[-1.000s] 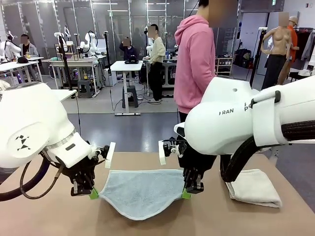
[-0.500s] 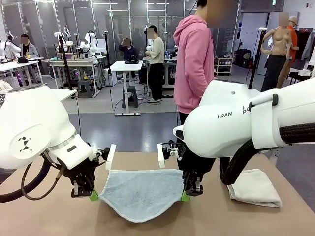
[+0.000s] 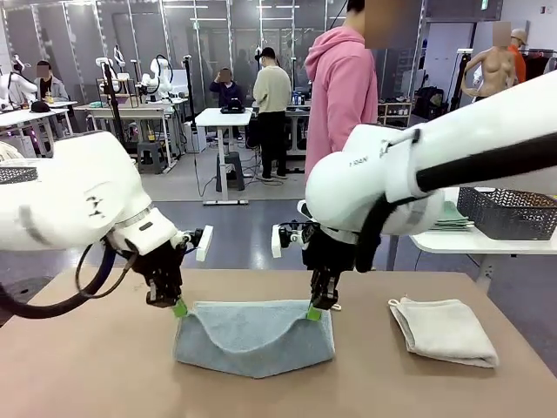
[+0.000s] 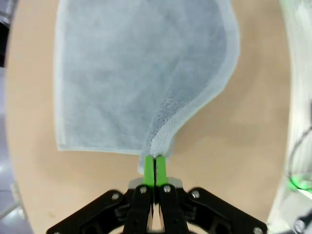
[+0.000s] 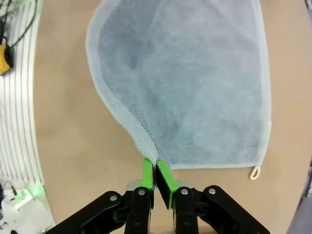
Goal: Fold the towels and place them in the basket.
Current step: When a person lays out a Towel with hook on the table, fold it in half twice.
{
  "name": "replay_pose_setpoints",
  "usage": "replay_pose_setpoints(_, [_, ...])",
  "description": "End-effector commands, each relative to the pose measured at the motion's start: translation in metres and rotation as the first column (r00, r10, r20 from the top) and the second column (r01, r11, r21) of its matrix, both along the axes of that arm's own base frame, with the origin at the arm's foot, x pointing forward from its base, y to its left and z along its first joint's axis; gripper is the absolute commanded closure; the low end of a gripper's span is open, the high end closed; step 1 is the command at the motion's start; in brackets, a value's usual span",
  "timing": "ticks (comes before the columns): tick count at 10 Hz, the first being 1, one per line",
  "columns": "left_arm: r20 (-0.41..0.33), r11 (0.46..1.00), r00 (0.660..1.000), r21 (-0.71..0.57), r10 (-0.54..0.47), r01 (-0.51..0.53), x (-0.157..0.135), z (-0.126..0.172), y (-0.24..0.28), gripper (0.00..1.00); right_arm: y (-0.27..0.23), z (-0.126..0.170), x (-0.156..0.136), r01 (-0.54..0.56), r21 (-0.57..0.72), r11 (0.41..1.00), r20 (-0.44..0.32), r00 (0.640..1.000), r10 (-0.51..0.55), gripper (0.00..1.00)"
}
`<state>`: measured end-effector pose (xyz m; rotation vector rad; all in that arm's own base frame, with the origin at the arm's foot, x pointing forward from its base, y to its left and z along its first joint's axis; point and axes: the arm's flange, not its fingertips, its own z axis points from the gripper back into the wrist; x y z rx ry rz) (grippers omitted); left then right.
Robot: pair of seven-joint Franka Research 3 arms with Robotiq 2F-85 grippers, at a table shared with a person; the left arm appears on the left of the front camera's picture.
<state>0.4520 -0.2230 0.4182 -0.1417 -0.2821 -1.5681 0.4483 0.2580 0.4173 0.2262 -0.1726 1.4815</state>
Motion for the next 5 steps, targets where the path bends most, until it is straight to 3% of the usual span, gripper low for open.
replay_pose_setpoints(1, [-0.032, 0.999, 0.999, -0.032, -0.031, 0.030, 0.046, -0.005, -0.004, 0.99, 0.000, -0.005, 0.045, 0.022, -0.001, 1.000, -0.046, 0.999, -0.022, 0.93])
replay_pose_setpoints(3, [-0.041, 0.999, 0.999, -0.028, -0.017, 0.016, 0.075, -0.010, -0.002, 0.99, -0.006, -0.011, 0.072, 0.082, -0.032, 0.996, -0.088, 0.993, -0.084, 0.93])
replay_pose_setpoints(5, [-0.062, 1.000, 0.998, -0.021, -0.020, 0.019, 0.101, -0.018, 0.000, 0.99, -0.012, -0.017, 0.097, 0.145, -0.050, 0.988, -0.080, 0.986, -0.149, 0.93])
